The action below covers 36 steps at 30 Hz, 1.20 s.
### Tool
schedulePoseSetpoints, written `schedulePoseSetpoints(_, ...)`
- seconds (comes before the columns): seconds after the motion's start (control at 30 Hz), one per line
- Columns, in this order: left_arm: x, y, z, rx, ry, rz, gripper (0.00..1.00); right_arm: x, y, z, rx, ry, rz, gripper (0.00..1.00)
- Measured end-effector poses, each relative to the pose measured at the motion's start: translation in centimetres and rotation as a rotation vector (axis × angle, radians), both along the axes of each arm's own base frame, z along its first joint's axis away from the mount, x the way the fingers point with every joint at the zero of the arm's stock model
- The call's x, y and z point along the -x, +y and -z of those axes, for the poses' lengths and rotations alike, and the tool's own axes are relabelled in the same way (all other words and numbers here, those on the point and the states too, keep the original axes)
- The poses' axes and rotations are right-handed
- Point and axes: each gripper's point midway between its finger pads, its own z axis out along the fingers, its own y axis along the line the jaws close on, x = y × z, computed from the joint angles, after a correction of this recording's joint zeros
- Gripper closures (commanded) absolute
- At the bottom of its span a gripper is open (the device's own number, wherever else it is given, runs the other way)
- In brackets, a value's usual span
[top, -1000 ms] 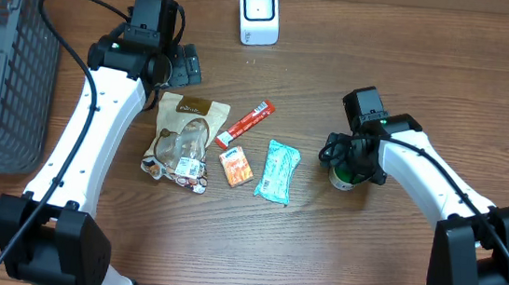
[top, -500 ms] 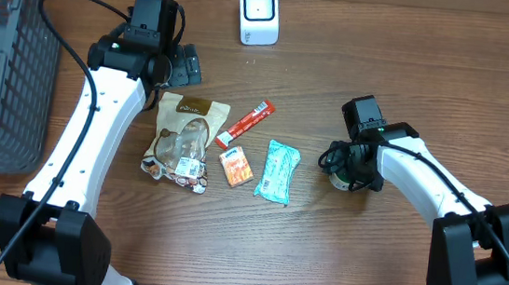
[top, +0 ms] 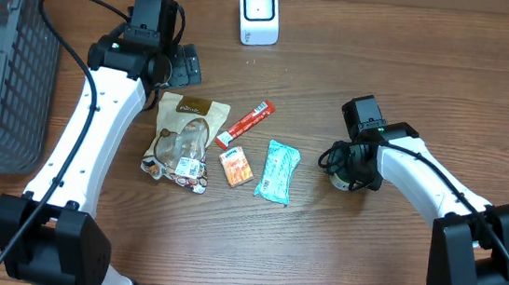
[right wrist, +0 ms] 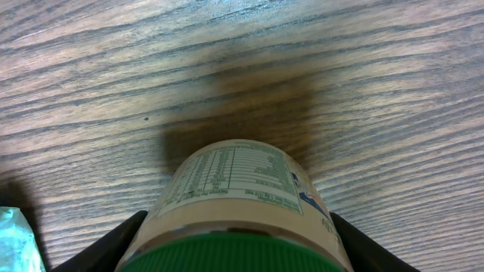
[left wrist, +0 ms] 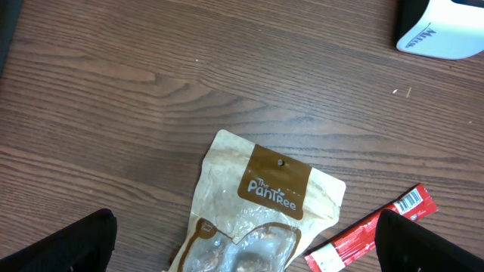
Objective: Scan the item barcode
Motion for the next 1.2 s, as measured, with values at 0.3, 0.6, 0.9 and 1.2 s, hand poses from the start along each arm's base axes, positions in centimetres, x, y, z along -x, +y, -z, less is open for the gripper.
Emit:
schedulePoseSetpoints(0.3,0.0,0.0,0.0,0.000,0.000,0.000,0.00,0.1,0.0,-0.7,0.007,0.025,0.000,0.64)
schedulePoseSetpoints(0.6,0.0,0.0,0.0,0.000,0.000,0.000,0.00,-3.6,1.1,-7.6,-0.015,-0.050,-0.030,0.67)
schedulePoseSetpoints(0.9,0.0,0.0,0.0,0.000,0.000,0.000,0.00,-5.7,2.5,-16.6,-0.066,-0.147,-0.125,0.73)
schedulePoseSetpoints(1.2,0.0,0.0,0.0,0.000,0.000,0.000,0.00,-9.0,3.7,-28.2,-0.129,-0.445,-0.177,0.80)
